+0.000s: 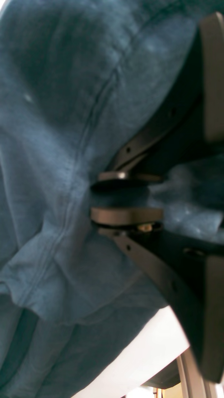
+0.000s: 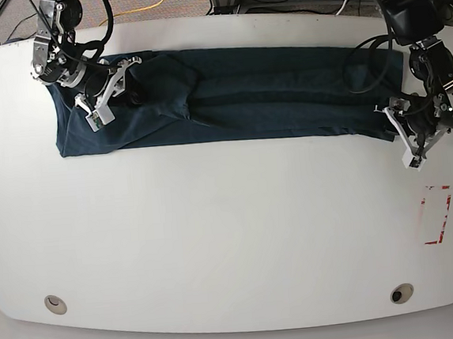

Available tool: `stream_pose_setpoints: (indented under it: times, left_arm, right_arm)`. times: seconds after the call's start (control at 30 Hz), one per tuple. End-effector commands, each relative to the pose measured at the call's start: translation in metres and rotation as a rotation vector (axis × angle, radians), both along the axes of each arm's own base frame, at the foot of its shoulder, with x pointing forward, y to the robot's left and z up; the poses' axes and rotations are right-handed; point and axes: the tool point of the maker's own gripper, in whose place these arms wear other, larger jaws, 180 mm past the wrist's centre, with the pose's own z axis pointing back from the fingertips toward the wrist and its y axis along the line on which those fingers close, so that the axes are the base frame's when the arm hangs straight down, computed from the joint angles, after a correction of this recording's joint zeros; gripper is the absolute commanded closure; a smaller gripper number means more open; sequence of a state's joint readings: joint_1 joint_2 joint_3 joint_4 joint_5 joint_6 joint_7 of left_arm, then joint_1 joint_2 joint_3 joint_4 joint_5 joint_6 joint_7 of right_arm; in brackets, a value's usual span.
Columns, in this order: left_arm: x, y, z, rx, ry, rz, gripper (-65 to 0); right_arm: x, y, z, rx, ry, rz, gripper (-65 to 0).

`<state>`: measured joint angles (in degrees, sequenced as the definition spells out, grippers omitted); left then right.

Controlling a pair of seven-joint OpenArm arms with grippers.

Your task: Layout the t-shirt on the table in an organized manner, then fold the t-shirt properly

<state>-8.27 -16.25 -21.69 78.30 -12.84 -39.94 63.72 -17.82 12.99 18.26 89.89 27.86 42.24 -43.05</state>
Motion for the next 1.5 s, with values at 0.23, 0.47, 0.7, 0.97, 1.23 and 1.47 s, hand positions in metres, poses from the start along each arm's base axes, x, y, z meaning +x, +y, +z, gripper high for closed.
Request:
stream_pose_setpoints:
  times: [0.23, 0.47, 0.7, 0.97, 1.23, 1.47]
  left_arm:
    - [0.013, -0.004, 0.013, 0.029, -0.038, -0.050, -1.8]
    - [0.015, -0.004, 0.024, 0.050, -0.073, -0.060, 0.0]
    - [0.011, -0.008, 0.044, 0.103, -0.129, -0.092, 0.0]
    - [-0.012, 0.004, 0.056, 0.174, -0.109, -0.076, 0.0]
    - [-0.038, 0.006, 0.048, 0.199, -0.073, -0.083, 0.0]
    - [-0.059, 0.014, 0.039, 0.227, -0.020, -0.094, 0.0]
  right_arm:
    - [-0.022, -0.020, -0.022, -0.131, 0.131, 0.014, -11.6]
    - [-0.016, -0.021, -0.020, -0.130, 0.120, 0.010, -11.6]
    - [-0.017, -0.021, -0.021, -0.130, 0.122, 0.010, -11.6]
    - [-0.013, -0.021, -0.019, -0.130, 0.114, 0.010, -11.6]
    - [-0.013, -0.020, -0.019, -0.129, 0.114, 0.009, -11.6]
    - [-0.013, -0.020, -0.019, -0.129, 0.112, 0.009, -11.6]
